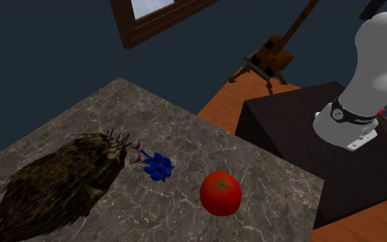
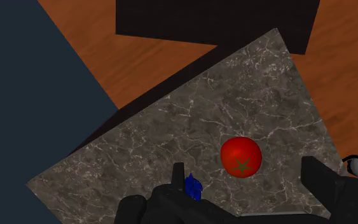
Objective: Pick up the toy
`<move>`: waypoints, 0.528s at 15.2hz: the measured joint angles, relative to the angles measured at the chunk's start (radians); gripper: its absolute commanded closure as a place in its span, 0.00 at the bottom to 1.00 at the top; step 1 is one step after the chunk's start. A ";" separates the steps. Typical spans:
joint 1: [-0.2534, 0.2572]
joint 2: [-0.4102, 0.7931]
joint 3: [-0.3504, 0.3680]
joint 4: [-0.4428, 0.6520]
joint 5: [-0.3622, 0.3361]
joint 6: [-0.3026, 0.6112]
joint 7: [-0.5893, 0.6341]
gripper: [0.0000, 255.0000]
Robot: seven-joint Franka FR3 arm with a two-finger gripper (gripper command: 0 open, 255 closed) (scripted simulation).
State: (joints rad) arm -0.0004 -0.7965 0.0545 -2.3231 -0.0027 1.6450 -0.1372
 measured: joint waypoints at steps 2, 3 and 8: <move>-0.003 0.009 0.004 -0.007 0.002 0.016 0.012 0.00; -0.007 0.022 0.016 -0.016 0.008 0.038 0.035 0.00; -0.040 0.143 0.070 -0.049 0.028 0.193 0.169 0.00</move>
State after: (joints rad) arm -0.0408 -0.6533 0.1242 -2.3724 0.0250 1.8381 0.0320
